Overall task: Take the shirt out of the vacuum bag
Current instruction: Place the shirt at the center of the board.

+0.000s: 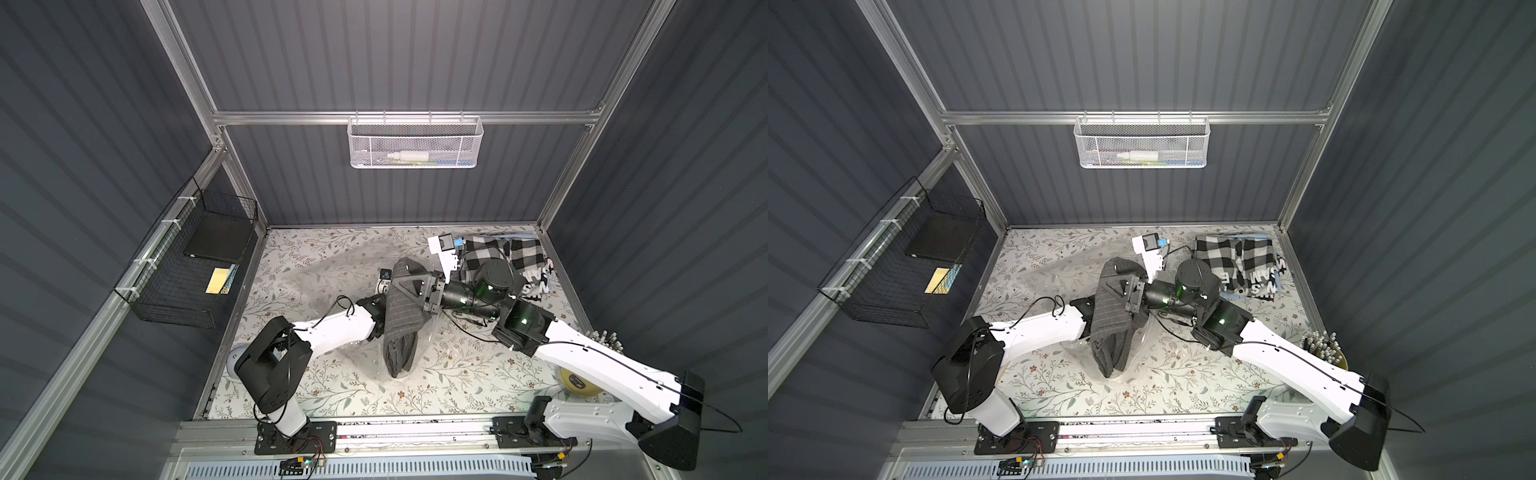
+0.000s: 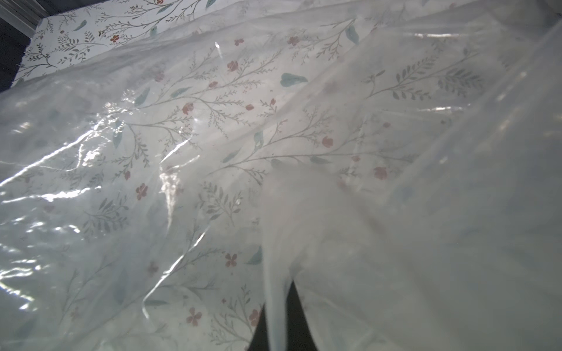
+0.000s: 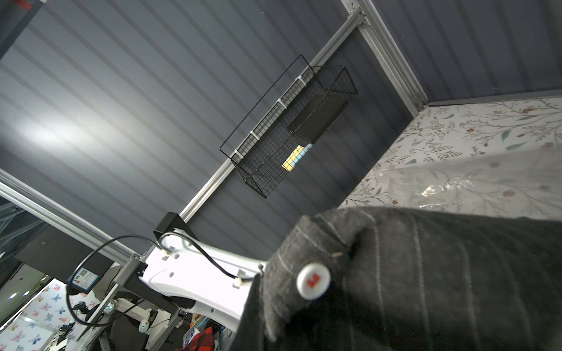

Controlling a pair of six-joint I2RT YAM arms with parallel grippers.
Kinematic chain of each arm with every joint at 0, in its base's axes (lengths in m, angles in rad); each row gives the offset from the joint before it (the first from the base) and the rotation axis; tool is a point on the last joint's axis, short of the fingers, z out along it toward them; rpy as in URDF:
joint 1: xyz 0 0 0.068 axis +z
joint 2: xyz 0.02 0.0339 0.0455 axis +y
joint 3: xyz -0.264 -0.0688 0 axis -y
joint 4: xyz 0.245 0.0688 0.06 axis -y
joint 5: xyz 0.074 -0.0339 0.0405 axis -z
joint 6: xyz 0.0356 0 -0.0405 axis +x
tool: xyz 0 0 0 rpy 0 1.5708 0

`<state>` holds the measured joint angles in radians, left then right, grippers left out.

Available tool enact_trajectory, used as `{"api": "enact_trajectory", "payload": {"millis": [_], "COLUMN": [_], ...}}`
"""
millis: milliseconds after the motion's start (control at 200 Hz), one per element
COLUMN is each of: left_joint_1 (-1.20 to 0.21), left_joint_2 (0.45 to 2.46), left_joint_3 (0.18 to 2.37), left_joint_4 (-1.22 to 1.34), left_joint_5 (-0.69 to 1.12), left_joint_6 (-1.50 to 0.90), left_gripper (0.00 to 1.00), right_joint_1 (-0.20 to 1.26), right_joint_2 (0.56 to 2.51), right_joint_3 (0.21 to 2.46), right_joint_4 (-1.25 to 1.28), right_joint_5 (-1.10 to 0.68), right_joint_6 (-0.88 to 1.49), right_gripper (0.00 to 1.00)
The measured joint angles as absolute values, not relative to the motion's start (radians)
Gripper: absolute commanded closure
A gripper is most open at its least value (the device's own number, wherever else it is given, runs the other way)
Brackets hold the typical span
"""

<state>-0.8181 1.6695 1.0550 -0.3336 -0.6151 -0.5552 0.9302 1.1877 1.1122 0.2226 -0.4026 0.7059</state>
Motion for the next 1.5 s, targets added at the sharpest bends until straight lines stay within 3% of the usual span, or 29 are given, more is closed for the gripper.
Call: {"api": "enact_trajectory", "payload": {"millis": [470, 780, 1031, 1501], "left_joint_1": [-0.818, -0.818, -0.818, -0.818], "left_joint_2": [1.69, 1.687, 1.673, 1.667], "left_joint_3": [1.055, 1.055, 1.054, 1.046], "left_joint_4": [-0.341, -0.353, -0.369, -0.37], "left_joint_5": [-0.626, -0.644, -0.653, -0.66], "left_joint_6": [-0.555, -0.555, -0.554, -0.551], "left_gripper": [1.0, 1.0, 1.0, 1.0], "right_joint_1": [0.775, 0.356, 0.122, 0.023], "right_joint_2": [1.235, 1.29, 1.411, 1.556], "right_joint_3": [1.428, 1.484, 1.484, 1.482], "right_joint_4": [0.237, 0.25, 0.3, 0.257], "right_joint_5": [-0.498, -0.582, -0.617, -0.44], "right_joint_6": [0.721, 0.802, 0.872, 0.675], "right_gripper": [1.0, 1.0, 1.0, 1.0]}}
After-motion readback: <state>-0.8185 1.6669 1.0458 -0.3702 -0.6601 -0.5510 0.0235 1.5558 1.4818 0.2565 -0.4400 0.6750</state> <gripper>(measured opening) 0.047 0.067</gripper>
